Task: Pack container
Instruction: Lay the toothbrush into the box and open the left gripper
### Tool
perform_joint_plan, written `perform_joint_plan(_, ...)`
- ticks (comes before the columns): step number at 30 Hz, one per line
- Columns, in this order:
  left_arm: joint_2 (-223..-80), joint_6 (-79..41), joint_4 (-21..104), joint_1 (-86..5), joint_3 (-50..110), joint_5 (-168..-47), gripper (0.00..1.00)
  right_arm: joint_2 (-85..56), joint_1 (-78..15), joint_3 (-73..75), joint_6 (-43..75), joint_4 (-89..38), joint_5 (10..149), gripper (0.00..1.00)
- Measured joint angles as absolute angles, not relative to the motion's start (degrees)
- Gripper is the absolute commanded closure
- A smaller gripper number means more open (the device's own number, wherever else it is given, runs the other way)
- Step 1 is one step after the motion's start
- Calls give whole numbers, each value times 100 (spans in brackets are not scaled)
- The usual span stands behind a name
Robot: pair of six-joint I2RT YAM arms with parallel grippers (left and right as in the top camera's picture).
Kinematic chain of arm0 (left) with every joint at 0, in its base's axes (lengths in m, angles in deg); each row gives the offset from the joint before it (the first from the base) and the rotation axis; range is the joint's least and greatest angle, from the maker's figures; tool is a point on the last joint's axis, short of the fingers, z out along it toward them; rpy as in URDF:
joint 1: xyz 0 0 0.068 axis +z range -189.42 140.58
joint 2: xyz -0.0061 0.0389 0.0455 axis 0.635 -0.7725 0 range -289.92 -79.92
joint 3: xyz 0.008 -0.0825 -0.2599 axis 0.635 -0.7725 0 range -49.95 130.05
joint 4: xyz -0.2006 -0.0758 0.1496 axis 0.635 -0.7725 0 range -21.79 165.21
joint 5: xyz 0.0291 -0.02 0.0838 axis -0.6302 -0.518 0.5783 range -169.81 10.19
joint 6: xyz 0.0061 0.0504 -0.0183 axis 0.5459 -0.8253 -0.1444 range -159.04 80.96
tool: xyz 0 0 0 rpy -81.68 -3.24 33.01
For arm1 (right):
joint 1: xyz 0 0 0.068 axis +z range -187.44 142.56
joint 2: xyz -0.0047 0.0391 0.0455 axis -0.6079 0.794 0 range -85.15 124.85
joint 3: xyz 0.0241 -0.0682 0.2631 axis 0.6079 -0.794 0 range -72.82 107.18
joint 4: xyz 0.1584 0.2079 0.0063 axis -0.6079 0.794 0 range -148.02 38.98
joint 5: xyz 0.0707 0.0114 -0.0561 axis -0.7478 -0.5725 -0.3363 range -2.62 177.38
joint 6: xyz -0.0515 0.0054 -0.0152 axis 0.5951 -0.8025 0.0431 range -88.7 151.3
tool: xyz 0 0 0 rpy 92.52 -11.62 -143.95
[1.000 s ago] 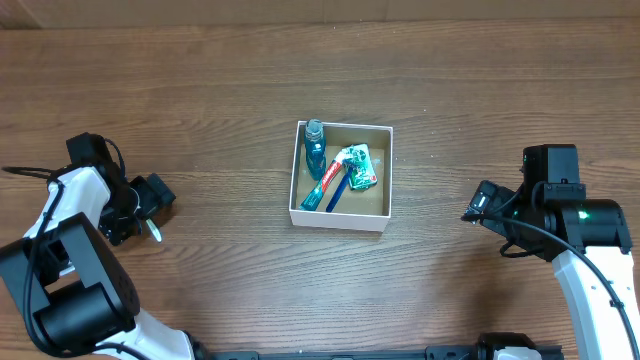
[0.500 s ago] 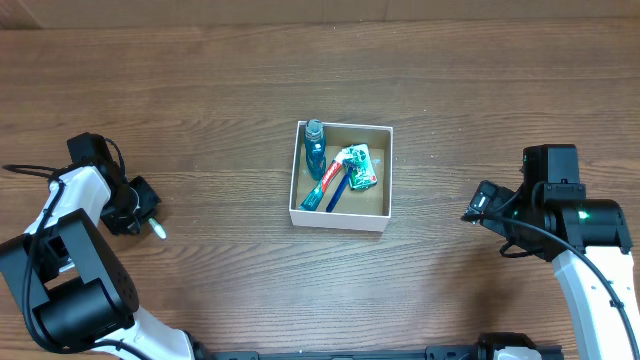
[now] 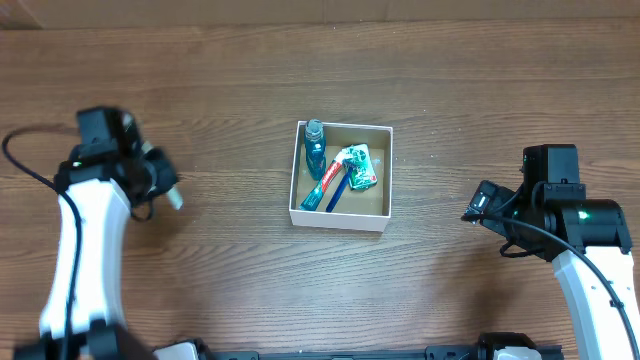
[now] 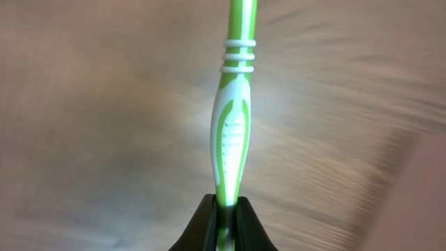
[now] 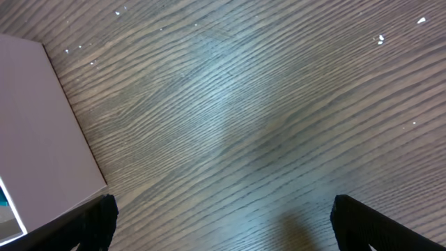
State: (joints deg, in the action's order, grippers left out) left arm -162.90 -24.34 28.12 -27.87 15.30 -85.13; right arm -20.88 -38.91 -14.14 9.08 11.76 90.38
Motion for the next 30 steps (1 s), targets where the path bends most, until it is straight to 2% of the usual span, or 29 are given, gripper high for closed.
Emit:
perform_joint_plan(4,-15436,-3120,2873,-4448,2107,-8642,96,-2088,-3891,-1414,906,1181,9038,0)
perform_joint_plan(9,-15464,-4851,3017,-6774,2352,-8688,96,-2088,-3891,-1414,906,1183,9036,0)
perform_joint_plan(12,-15720,-5881,3052,-7506,2352,-8692,96,-2088,-3889,-1414,908,1183,9036,0)
perform_joint_plan(16,-16404,-6419,3074,-7683,2359,-8690,96,-2088,-3891,-1414,906,1181,9036,0)
perform_joint_plan(22,-17427,-6607,2993,-7539,2359,-8618,96,-2088,-3891,-1414,908,1181,9036,0)
perform_joint_plan(30,-17650,-6602,2930,-7230,2359,-8425,94,-2088,-3889,-1414,906,1181,9036,0)
